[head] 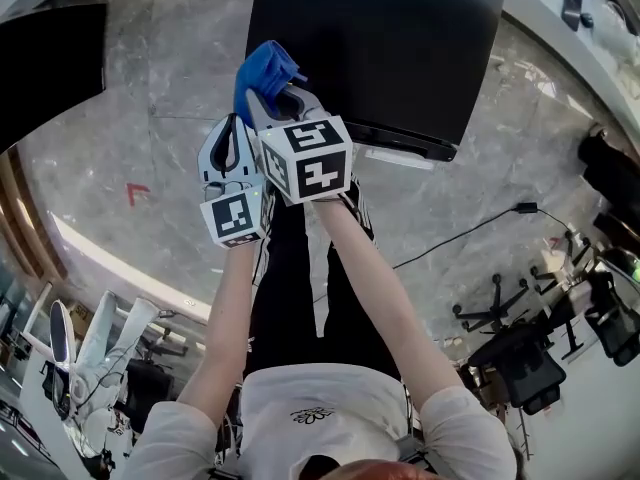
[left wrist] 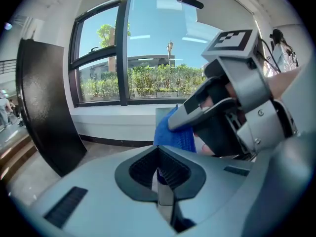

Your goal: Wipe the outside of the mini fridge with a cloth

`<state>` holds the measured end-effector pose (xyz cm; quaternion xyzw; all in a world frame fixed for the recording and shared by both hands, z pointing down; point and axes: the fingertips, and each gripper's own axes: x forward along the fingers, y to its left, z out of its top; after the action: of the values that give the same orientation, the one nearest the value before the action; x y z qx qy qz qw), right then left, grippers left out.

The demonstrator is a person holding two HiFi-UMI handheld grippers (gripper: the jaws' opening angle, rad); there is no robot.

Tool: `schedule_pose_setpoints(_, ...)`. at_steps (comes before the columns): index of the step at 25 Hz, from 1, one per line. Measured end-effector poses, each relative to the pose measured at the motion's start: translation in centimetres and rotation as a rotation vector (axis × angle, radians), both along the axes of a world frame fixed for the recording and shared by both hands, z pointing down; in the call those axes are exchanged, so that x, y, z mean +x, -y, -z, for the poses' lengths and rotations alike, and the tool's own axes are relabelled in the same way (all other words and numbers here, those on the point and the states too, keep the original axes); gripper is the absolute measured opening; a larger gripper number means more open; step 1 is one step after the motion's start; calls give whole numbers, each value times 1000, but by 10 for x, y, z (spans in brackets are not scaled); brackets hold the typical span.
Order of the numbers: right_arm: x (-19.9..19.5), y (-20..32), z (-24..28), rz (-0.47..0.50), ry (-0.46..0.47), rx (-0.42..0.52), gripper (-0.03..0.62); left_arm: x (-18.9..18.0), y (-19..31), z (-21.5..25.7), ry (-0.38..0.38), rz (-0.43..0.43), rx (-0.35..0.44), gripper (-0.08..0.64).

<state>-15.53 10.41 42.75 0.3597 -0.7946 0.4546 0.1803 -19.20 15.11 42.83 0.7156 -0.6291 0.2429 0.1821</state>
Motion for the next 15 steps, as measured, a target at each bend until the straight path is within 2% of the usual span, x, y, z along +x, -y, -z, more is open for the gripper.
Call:
schedule_pose_setpoints(2, -6, 3, -13, 30, -38, -8, 72, -7, -2, -3, 1, 4, -2, 5)
schedule_pose_setpoints(5, 1, 4, -29, 68, -145, 15, 72, -13, -4, -8, -1, 12, -10, 5)
schedule_pose_setpoints(8, 25, 6, -38, 49, -224, 16, 72, -14, -4, -10, -3, 20, -13, 5)
schedule_pose_setpoints(15, 98, 3, -42, -5, -323, 22, 72, -1, 7, -12, -9, -3, -9, 5)
